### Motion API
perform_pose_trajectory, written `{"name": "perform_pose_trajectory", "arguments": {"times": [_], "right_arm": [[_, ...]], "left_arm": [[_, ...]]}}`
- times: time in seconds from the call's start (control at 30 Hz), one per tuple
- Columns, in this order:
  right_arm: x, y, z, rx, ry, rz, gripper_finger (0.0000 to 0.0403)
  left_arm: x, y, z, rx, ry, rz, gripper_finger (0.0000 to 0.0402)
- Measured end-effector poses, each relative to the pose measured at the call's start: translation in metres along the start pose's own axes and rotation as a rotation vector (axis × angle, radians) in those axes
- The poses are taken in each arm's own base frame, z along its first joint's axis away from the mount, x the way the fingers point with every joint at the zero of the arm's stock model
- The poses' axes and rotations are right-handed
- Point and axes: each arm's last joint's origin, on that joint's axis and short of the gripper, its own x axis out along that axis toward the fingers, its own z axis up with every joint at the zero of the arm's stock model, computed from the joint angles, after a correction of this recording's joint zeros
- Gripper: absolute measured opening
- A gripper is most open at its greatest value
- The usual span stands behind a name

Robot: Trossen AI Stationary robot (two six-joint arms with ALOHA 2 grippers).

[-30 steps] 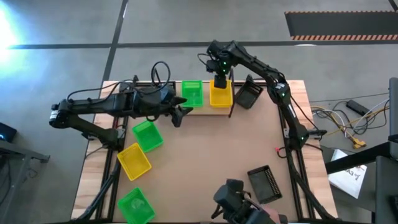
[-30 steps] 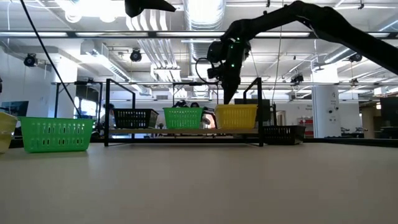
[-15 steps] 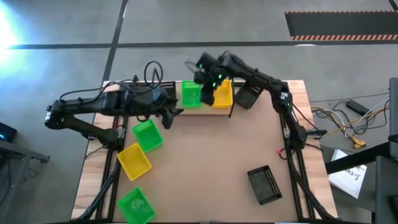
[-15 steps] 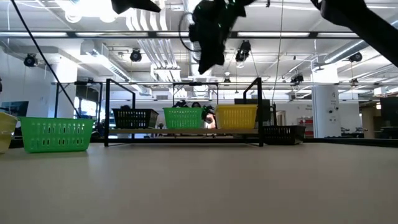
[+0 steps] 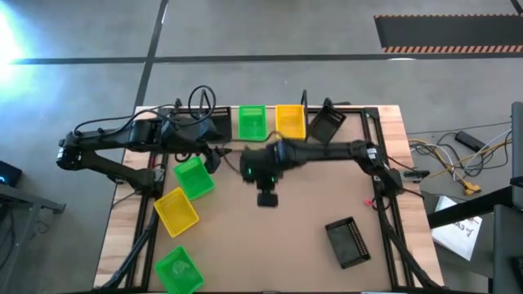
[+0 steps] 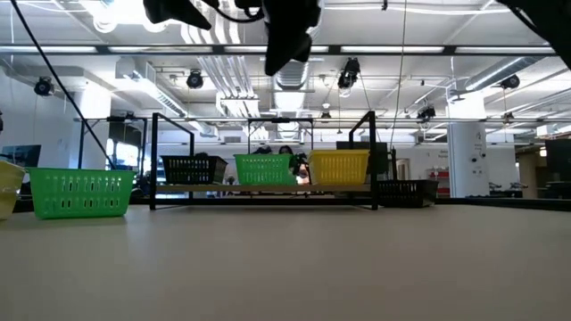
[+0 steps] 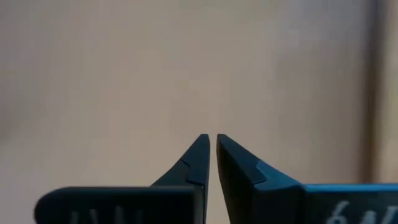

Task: Stack baskets on shelf by color
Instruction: Stack the bottom black basket on the black basket on the shelf

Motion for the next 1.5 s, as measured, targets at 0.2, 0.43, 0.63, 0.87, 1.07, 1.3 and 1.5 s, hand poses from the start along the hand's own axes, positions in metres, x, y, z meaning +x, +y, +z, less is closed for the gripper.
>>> {"name": "perform_pose_trajectory", "arguments": {"times": [0.2, 0.43, 0.63, 0.87, 1.07, 1.3, 1.5], "right_arm": [[0.011, 0.052, -0.033, 0.070, 0.130, 0.011, 0.0014], [-0.009, 0.103, -0.102, 0.187, 0.242, 0.006, 0.0009], [-0.027, 0.142, -0.167, 0.190, 0.342, 0.065, 0.0027], [-0.037, 0.191, -0.230, -0.036, 0.366, 0.168, 0.0115], [-0.023, 0.225, -0.270, -0.190, 0.311, 0.157, 0.0182], [0.009, 0.243, -0.292, -0.183, 0.297, 0.046, 0.0173], [0.043, 0.248, -0.301, -0.190, 0.357, -0.045, 0.0114]], "left_arm": [[-0.001, 0.000, -0.002, 0.054, 0.019, -0.021, 0.0246], [-0.001, 0.000, -0.002, 0.059, 0.021, -0.023, 0.0246], [0.000, 0.000, -0.002, 0.081, 0.023, -0.024, 0.0246], [0.001, -0.001, -0.001, 0.078, 0.022, -0.026, 0.0246], [0.007, -0.004, 0.003, 0.067, -0.010, -0.036, 0.0246], [0.023, -0.012, 0.009, 0.033, -0.047, -0.051, 0.0246], [0.044, -0.020, 0.013, 0.011, -0.055, -0.079, 0.0246]]}}
